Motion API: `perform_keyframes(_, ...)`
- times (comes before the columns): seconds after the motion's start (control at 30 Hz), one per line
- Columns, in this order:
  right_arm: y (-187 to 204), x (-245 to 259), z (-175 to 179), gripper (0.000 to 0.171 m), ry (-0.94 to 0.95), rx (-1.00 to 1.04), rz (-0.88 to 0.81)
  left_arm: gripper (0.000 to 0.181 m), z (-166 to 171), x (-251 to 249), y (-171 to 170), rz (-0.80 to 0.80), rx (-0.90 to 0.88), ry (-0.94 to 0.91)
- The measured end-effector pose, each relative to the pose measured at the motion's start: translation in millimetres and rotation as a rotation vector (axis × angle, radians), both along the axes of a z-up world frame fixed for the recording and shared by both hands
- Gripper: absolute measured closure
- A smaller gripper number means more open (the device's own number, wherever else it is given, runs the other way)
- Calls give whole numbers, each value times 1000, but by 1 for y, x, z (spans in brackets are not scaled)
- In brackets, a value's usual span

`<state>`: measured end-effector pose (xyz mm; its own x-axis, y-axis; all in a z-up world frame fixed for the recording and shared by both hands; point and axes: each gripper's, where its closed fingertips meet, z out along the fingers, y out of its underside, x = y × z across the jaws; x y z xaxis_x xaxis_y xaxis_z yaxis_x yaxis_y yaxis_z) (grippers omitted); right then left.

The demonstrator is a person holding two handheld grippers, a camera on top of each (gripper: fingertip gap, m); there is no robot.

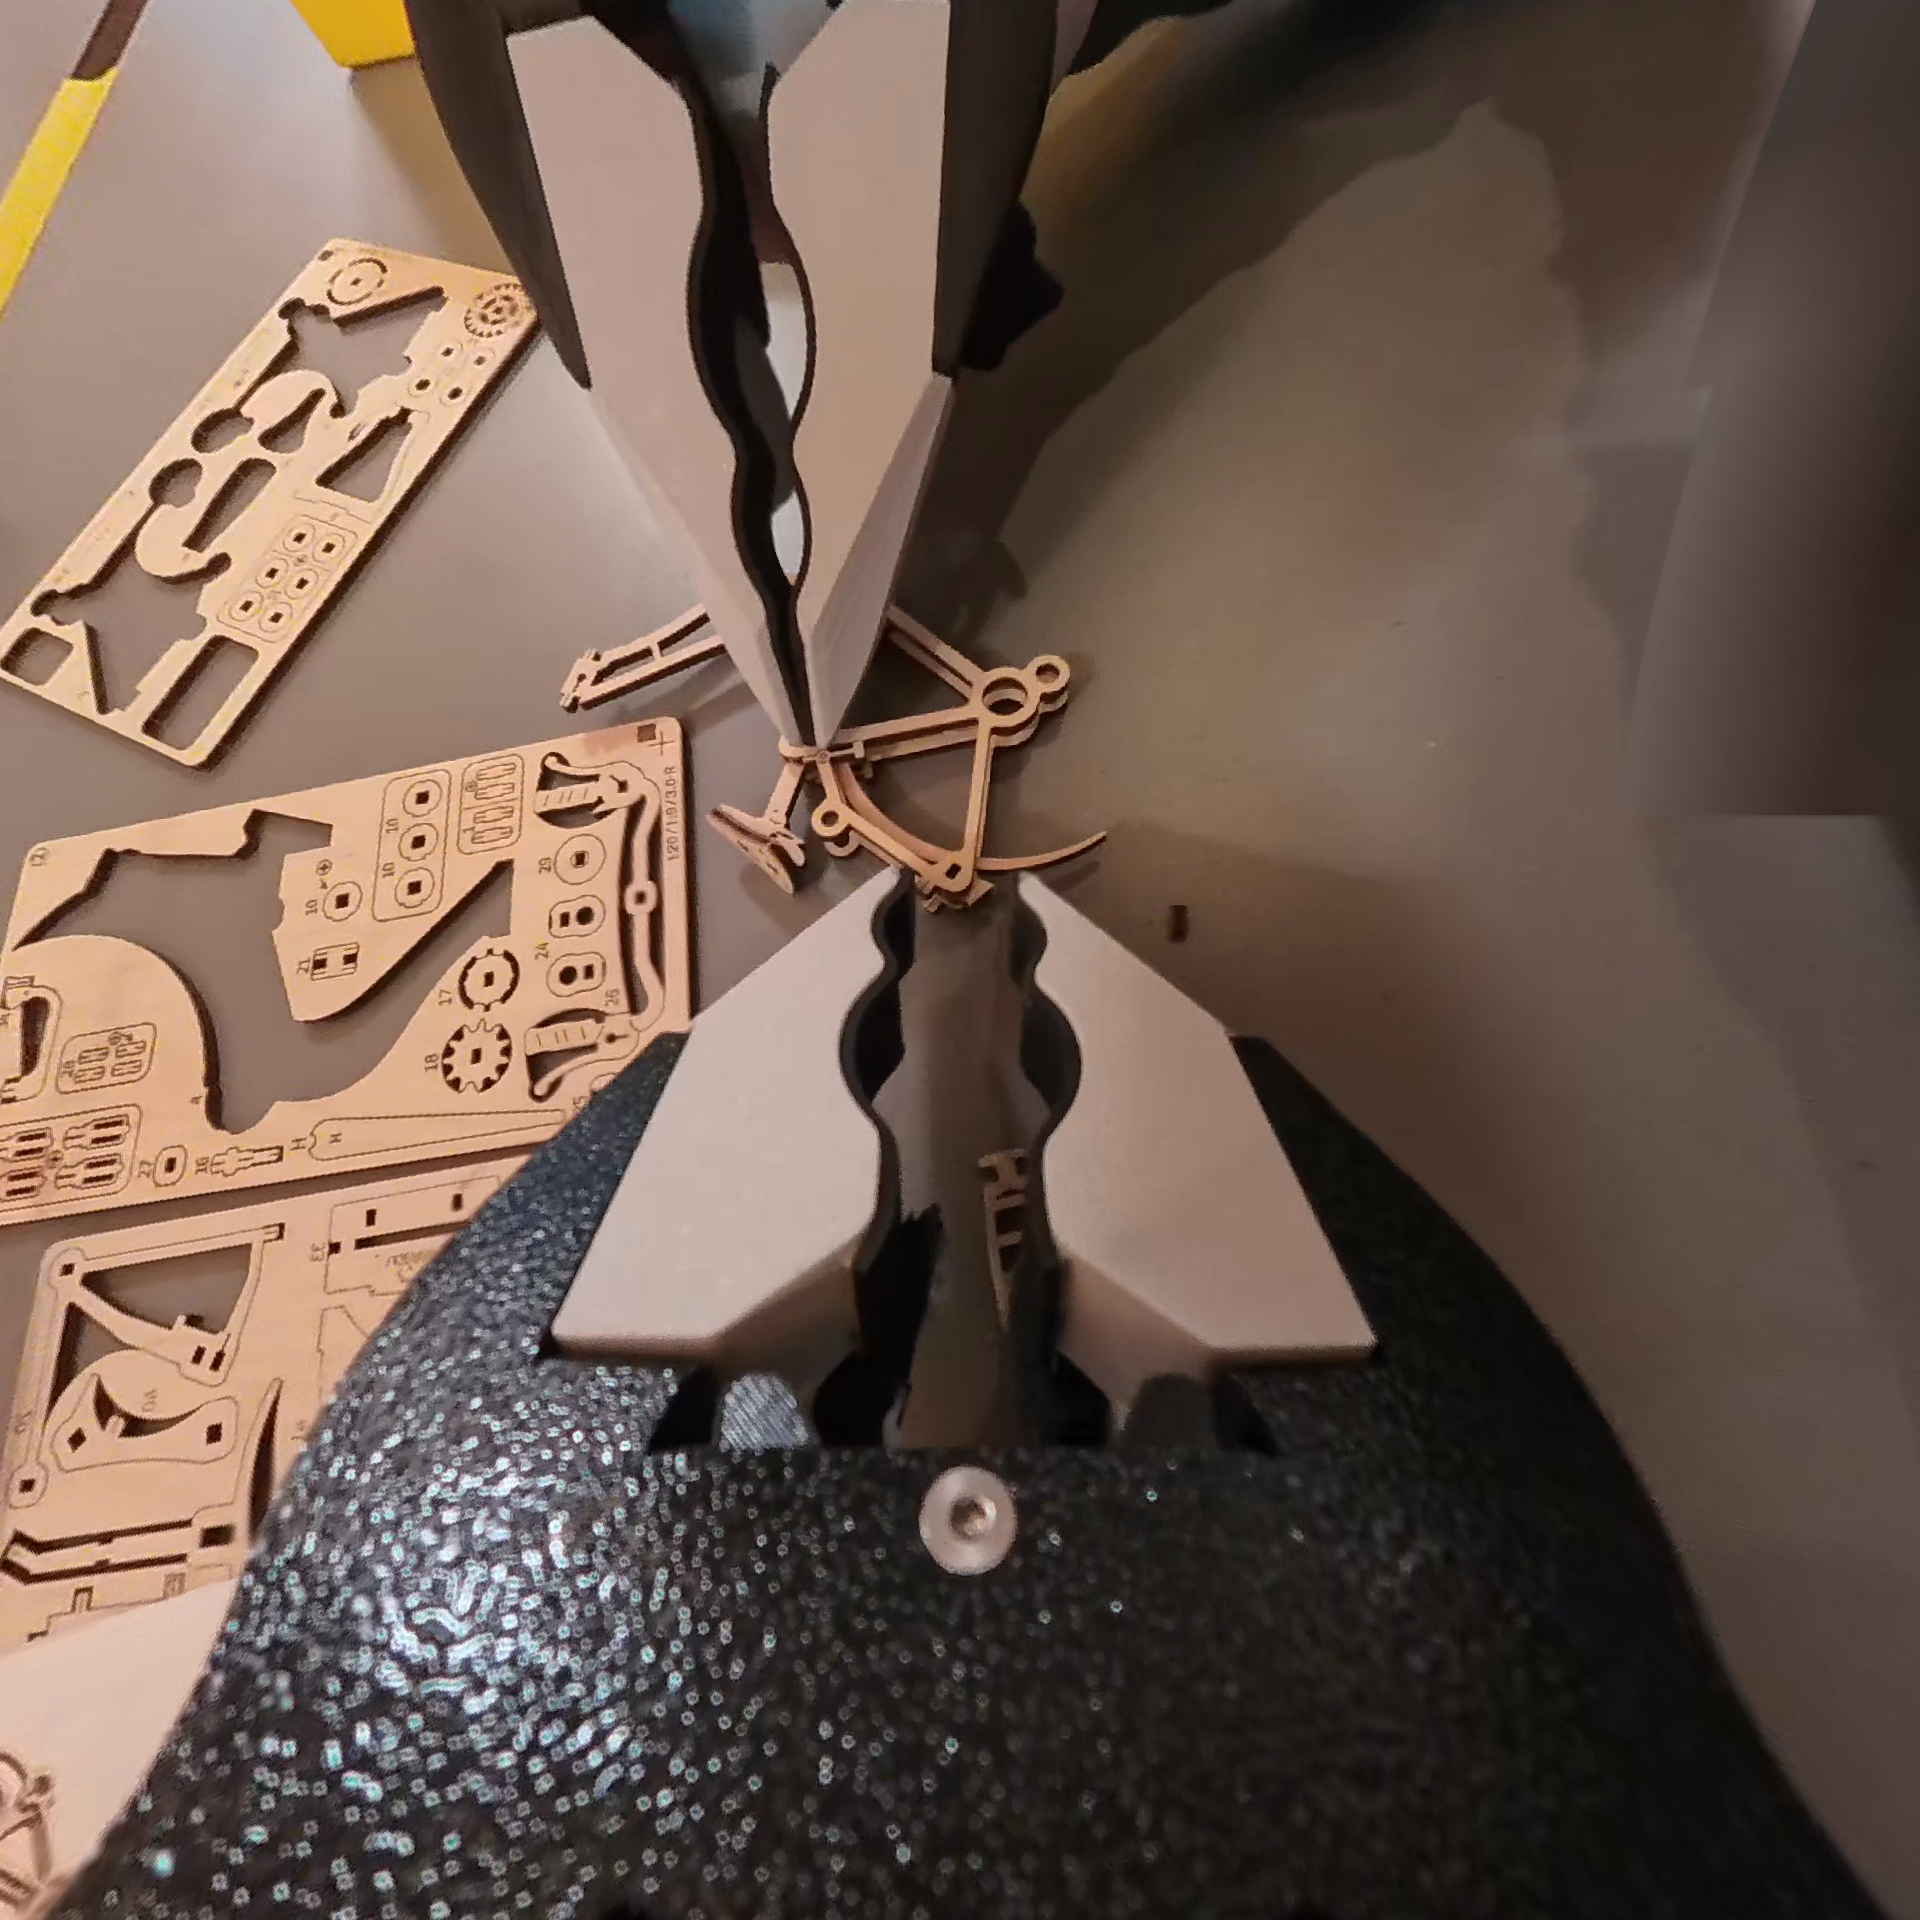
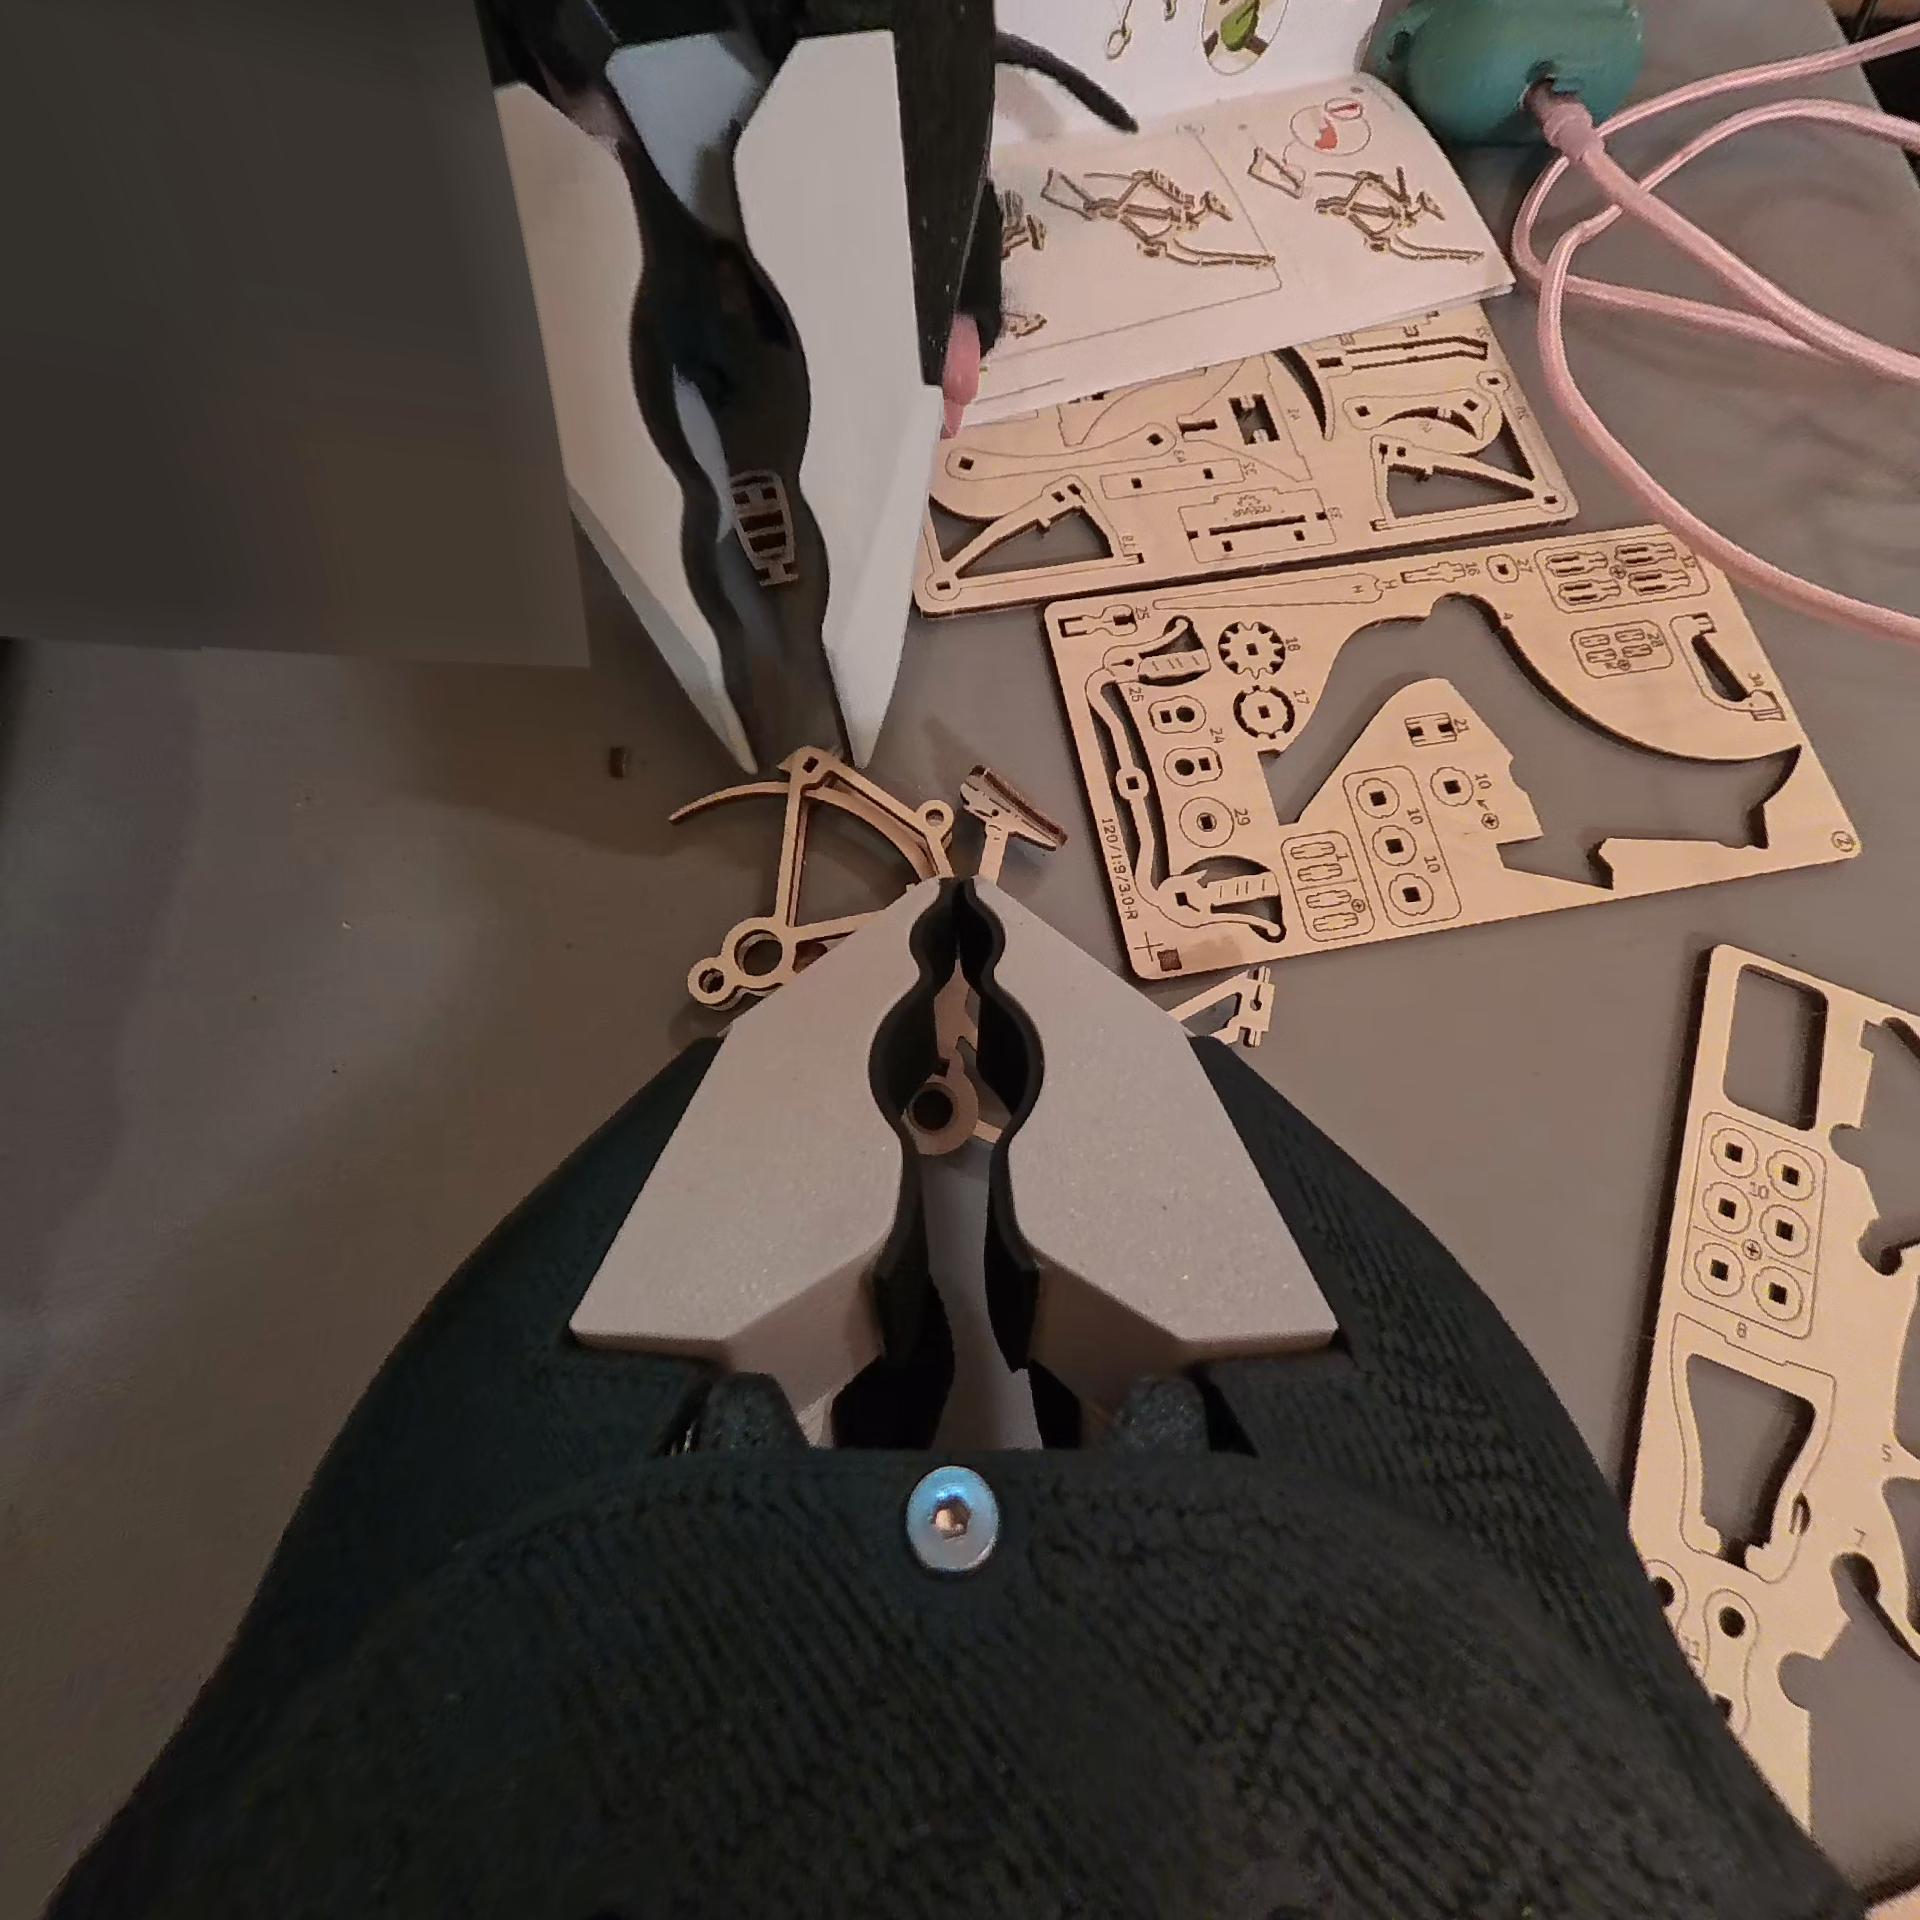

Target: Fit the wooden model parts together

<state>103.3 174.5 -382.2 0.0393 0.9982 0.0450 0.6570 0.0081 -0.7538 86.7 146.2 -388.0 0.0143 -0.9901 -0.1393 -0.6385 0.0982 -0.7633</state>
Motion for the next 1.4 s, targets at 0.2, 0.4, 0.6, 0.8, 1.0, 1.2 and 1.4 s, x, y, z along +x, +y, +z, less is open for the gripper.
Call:
perform_keyframes(0.2, 0, 0, 0, 171, 6, -13, -2, 169, 0, 0, 1, -25, 83, 0)
perform_keyframes(0.4, 0, 0, 0, 171, 9, -17, -3, 170, 3, 0, 0, -23, 60, -27)
perform_keyframes(0.6, 0, 0, 0, 171, 21, -33, -1, 181, 5, 3, 6, 26, 34, -53)
perform_keyframes(0.8, 0, 0, 0, 171, 22, -35, -1, 181, 5, 4, 5, 52, -64, -58)
perform_keyframes(1.0, 0, 0, 0, 171, 22, -30, -1, 181, 4, 3, 5, 65, -92, -51)
perform_keyframes(1.2, 0, 0, 0, 171, 26, -27, -4, 181, 4, 3, 5, 80, -69, -59)
perform_keyframes(1.4, 0, 0, 0, 171, 39, -26, -1, 181, 4, 3, 5, 90, -56, -50)
